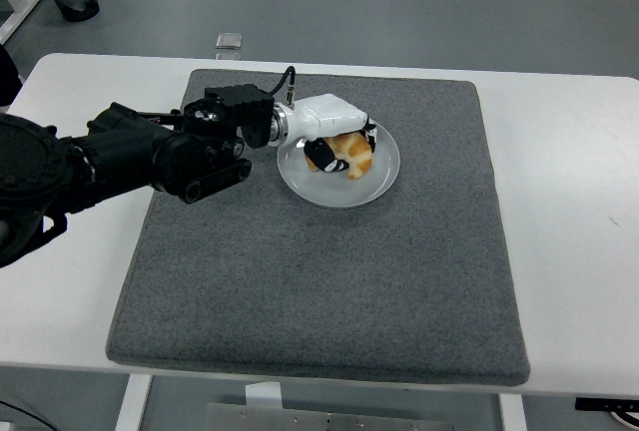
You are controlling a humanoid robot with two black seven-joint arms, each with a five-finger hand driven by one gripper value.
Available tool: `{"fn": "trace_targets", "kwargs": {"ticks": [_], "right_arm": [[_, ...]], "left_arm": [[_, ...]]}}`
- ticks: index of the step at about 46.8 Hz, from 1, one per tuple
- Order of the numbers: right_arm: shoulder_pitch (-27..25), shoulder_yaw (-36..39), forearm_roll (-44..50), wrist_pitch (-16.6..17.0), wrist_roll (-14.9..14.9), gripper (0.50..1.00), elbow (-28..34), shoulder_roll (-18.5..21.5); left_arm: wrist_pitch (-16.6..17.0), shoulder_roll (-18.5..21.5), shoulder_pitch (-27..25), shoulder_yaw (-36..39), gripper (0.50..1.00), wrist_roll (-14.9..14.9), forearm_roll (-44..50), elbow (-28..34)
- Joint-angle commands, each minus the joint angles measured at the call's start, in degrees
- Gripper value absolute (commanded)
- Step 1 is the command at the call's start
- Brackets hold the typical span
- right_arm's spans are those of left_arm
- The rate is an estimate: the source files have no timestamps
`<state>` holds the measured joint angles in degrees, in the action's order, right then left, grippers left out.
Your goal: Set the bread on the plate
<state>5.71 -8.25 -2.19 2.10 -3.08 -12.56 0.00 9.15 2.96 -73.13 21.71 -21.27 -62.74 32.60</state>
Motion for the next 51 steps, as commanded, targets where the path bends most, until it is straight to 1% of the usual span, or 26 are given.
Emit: {"fn": "trace_targets", "kwargs": {"ticks": [1, 4, 5, 7, 9, 10, 12, 15, 17, 19, 22, 24, 34, 48, 51], "right_arm": [[0.0, 0.1, 0.0, 0.0, 0.0, 0.932, 0.0, 0.0], [0.0, 0.1, 0.0, 0.0, 0.0, 0.932, 0.0, 0.0], [0.0, 0.0, 0.0, 0.0, 0.0, 0.930, 0.0, 0.0], [0.0, 0.0, 0.0, 0.0, 0.0, 0.932, 0.0, 0.0], [0.0, 0.1, 0.0, 0.0, 0.0, 0.932, 0.0, 0.0], [0.0, 0.0, 0.0, 0.0, 0.0, 0.932, 0.0, 0.0], [0.0, 0.0, 0.0, 0.0, 0.0, 0.932, 0.0, 0.0], [0.0, 0.1, 0.0, 0.0, 0.0, 0.932, 0.0, 0.0], [0.0, 0.0, 0.0, 0.0, 0.0, 0.932, 0.0, 0.0], [0.0, 0.1, 0.0, 0.0, 0.0, 0.932, 0.0, 0.0], [0.0, 0.1, 0.0, 0.0, 0.0, 0.932, 0.0, 0.0], [0.0, 0.1, 0.0, 0.0, 0.0, 0.932, 0.0, 0.0], [0.0, 0.1, 0.0, 0.0, 0.0, 0.932, 0.0, 0.0], [0.0, 0.1, 0.0, 0.0, 0.0, 0.932, 0.0, 0.0], [0.0, 0.1, 0.0, 0.0, 0.0, 0.930, 0.0, 0.0]], "left_arm": [[0.0, 0.0, -0.1, 0.0, 0.500, 0.0, 0.0, 0.0], [0.0, -0.1, -0.1, 0.0, 0.500, 0.0, 0.0, -0.1], [0.0, 0.0, 0.0, 0.0, 0.520, -0.1, 0.1, -0.1], [0.0, 0.0, 0.0, 0.0, 0.597, -0.3, 0.1, 0.0], [0.0, 0.0, -0.1, -0.1, 0.698, -0.5, 0.2, 0.0], [0.0, 0.0, 0.0, -0.1, 0.728, -0.7, 0.3, 0.0], [0.0, 0.0, 0.0, -0.1, 0.765, -1.1, 0.7, 0.0], [0.1, 0.0, -0.1, -0.2, 0.840, -1.3, 0.9, 0.0], [0.1, 0.0, 0.0, -0.3, 0.859, -1.5, 1.0, 0.0], [0.1, 0.0, -0.1, -0.4, 0.889, -1.8, 1.1, 0.0], [0.1, 0.0, -0.1, -0.5, 0.966, -2.5, 1.2, 0.0], [0.1, 0.0, -0.1, -0.6, 0.988, -2.6, 1.2, 0.0], [-0.1, 0.0, -0.1, -1.1, 0.996, -3.4, 2.1, 0.0], [-1.1, 0.5, -0.6, -5.9, 0.996, -4.2, 3.5, 0.0], [-1.9, 0.6, -0.6, -7.6, 0.999, -4.3, 3.7, 0.1]]}}
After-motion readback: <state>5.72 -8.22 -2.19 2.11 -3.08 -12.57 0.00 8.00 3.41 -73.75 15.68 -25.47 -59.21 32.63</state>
